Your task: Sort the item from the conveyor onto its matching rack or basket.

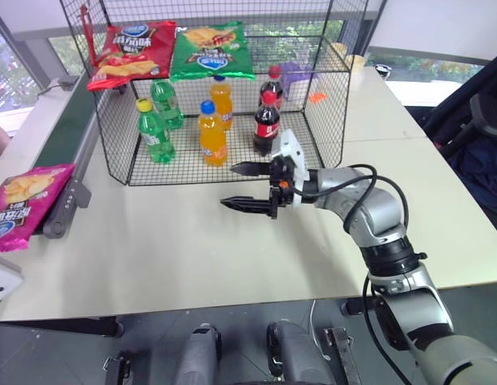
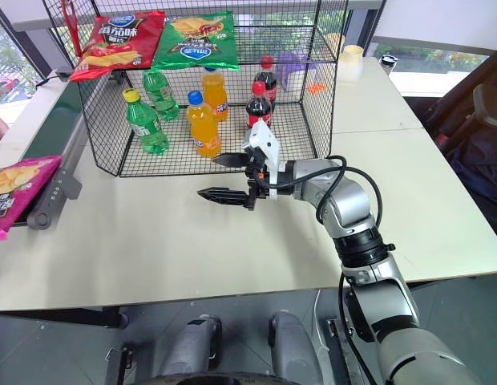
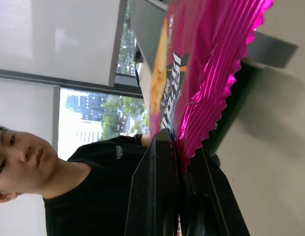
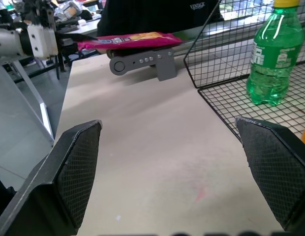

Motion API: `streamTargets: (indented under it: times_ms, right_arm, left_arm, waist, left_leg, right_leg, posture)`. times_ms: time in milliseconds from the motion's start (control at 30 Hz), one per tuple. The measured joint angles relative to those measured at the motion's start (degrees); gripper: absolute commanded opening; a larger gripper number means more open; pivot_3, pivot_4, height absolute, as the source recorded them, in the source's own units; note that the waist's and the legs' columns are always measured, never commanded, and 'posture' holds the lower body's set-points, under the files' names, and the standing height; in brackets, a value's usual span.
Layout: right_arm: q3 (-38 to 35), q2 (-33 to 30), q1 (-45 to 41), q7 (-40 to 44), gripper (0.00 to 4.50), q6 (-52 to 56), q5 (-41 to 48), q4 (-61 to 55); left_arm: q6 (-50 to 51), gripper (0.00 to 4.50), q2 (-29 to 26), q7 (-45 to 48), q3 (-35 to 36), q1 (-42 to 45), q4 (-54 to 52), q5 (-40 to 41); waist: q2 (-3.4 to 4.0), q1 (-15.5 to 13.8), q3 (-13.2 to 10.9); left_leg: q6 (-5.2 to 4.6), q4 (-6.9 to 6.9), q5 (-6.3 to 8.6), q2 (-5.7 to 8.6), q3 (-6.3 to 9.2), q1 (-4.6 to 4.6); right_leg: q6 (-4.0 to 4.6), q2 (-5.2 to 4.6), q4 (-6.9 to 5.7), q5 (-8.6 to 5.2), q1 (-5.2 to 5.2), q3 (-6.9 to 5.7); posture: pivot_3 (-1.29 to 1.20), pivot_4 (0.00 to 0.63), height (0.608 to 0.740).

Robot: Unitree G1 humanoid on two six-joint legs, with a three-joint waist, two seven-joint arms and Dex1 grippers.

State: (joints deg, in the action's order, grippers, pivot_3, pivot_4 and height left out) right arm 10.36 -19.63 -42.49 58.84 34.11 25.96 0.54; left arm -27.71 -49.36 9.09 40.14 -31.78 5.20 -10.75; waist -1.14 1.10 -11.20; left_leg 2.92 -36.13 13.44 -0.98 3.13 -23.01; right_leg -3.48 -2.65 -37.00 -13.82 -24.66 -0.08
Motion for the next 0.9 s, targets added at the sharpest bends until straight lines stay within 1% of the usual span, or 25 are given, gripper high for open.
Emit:
streamTargets:
  times_ms: [67,167,267,300,367,400,467,533,600,633,733,800,833,900]
  right_arm:
    - [0.08,0.24,-0.73,0.55,4.5,-0.34,-0.03,0.88]
    - [0.4,0.8,-1.98,1.35,4.5,-1.46,-0.15,2.13]
    - [0.55,1.33,-2.78,2.18,4.5,-2.74,-0.56,3.81]
    - [0.56,1.46,-2.81,2.31,4.5,-3.01,-0.66,4.18]
    - [0.6,2.1,-2.95,2.58,4.5,-3.88,-1.03,5.36]
    - [0.61,2.41,-3.08,2.67,4.5,-4.22,-1.12,5.88]
    - [0.65,2.81,-3.19,2.86,4.5,-4.69,-1.26,6.19]
    - [0.65,2.96,-3.29,2.97,4.5,-4.89,-1.46,6.32]
    - [0.58,3.11,-3.35,2.98,4.5,-5.25,-1.66,6.57]
    - [0.55,3.3,-3.37,2.89,4.5,-5.5,-1.73,6.59]
    - [0.35,3.94,-3.32,2.29,4.5,-5.82,-2.01,6.64]
    - [0.05,4.66,-3.32,1.76,4.5,-5.7,-1.91,6.66]
    - [-0.45,5.08,-3.33,1.33,4.5,-4.73,-1.07,6.69]
    - [-5.09,6.71,-3.88,-0.8,4.5,2.07,4.59,7.97]
  left_arm:
    - [3.23,0.06,0.8,6.47,2.93,-1.57,-5.55,9.91]
    - [11.91,0.06,0.67,15.1,9.22,-2.15,-15.09,25.34]
    - [24.35,0.06,-1.88,21.63,16.27,-1.71,-22.97,39.89]
    - [26.87,0.06,-2.63,22.66,17.89,-1.61,-24.4,42.85]
    - [37.12,0.06,-5.26,25.67,23.6,0.07,-27.86,55.42]
    - [40.94,0.06,-6.7,26.3,26.16,1.39,-28.73,60.3]
    - [47.0,0.06,-9.68,27.14,30.56,4.16,-29.57,67.87]
    - [51.58,0.06,-12.22,27.16,33.57,7.42,-29.99,73.12]
    - [56.42,0.06,-15.48,26.27,34.32,12.49,-29.03,78.78]
    - [58.86,0.06,-17.55,25.2,34.41,16.08,-28.16,82.89]
    - [62.34,0.06,-21.63,22.78,33.12,24.23,-27.24,93.53]
    - [64.17,0.06,-22.61,21.26,29.81,29.33,-27.23,100.77]
    - [64.78,0.06,-22.64,21.0,28.48,30.57,-27.17,102.65]
    - [65.83,0.06,-22.68,20.8,23.92,34.83,-26.29,105.35]
  waist:
    - [-0.04,-0.01,0.01]
    - [-0.02,-0.11,0.0]
    - [-0.04,0.01,0.01]
    - [-0.04,0.05,0.01]
    - [-0.04,0.14,0.0]
    - [-0.04,0.13,-0.01]
    - [-0.02,0.12,-0.02]
    - [-0.01,0.16,-0.02]
    - [-0.03,0.08,-0.02]
    - [-0.04,0.09,-0.02]
    - [-0.02,0.12,-0.03]
    - [-0.01,0.11,-0.04]
    - [-0.01,0.14,-0.04]
    - [-0.01,0.11,-0.04]
  left_leg:
    - [0.0,-0.02,0.0,-0.02,0.0,-0.01]
    - [0.0,-0.04,0.0,-0.04,0.01,-0.02]
    - [0.0,-0.06,0.0,0.02,0.02,-0.01]
    - [0.0,-0.05,0.0,0.02,0.01,-0.01]
    - [0.0,-0.05,0.0,0.02,0.02,0.0]
    - [0.0,-0.05,0.0,0.02,0.03,0.01]
    - [0.0,-0.04,0.0,0.03,0.04,0.03]
    - [0.0,-0.02,0.0,0.04,0.02,0.08]
    - [0.0,-0.04,0.0,0.03,0.04,0.13]
    - [0.0,-0.04,0.0,0.03,0.06,0.14]
    - [0.0,-0.02,0.0,0.04,0.03,0.19]
    - [0.0,0.0,0.0,0.05,0.01,0.25]
    - [0.0,0.02,0.0,0.04,0.01,0.26]
    - [0.0,0.01,-0.01,0.04,0.02,0.28]
  right_leg:
    - [0.01,-0.02,0.02,-0.01,0.0,0.0]
    - [0.02,-0.02,0.02,-0.01,0.01,0.0]
    - [0.02,0.07,0.02,-0.02,0.02,0.0]
    - [0.02,0.07,0.02,-0.01,0.02,0.0]
    - [0.0,0.14,0.0,-0.01,0.02,0.0]
    - [-0.01,0.15,-0.01,-0.01,0.02,0.0]
    - [-0.02,0.18,-0.04,-0.01,0.03,-0.01]
    - [-0.02,0.19,-0.04,-0.02,0.04,0.01]
    - [-0.03,0.23,-0.07,-0.02,0.08,0.01]
    - [-0.03,0.24,-0.08,-0.02,0.1,0.0]
    - [-0.04,0.2,-0.06,-0.02,0.14,0.02]
    - [-0.07,0.2,-0.07,-0.01,0.18,0.04]
    - [-0.08,0.21,-0.08,-0.01,0.18,0.04]
    - [-0.07,0.24,-0.14,0.0,0.18,0.04]
  posture:
    - [0.0,0.15,0.74]
    - [0.0,0.15,0.74]
    - [0.0,0.15,0.74]
    - [0.0,0.15,0.74]
    - [0.0,0.15,0.74]
    - [0.0,0.15,0.74]
    - [0.0,0.15,0.74]
    - [0.0,0.15,0.74]
    - [0.0,0.15,0.74]
    - [0.0,0.15,0.74]
    - [0.0,0.15,0.74]
    - [0.0,0.15,0.74]
    - [0.0,0.15,0.74]
    - [0.0,0.15,0.74]
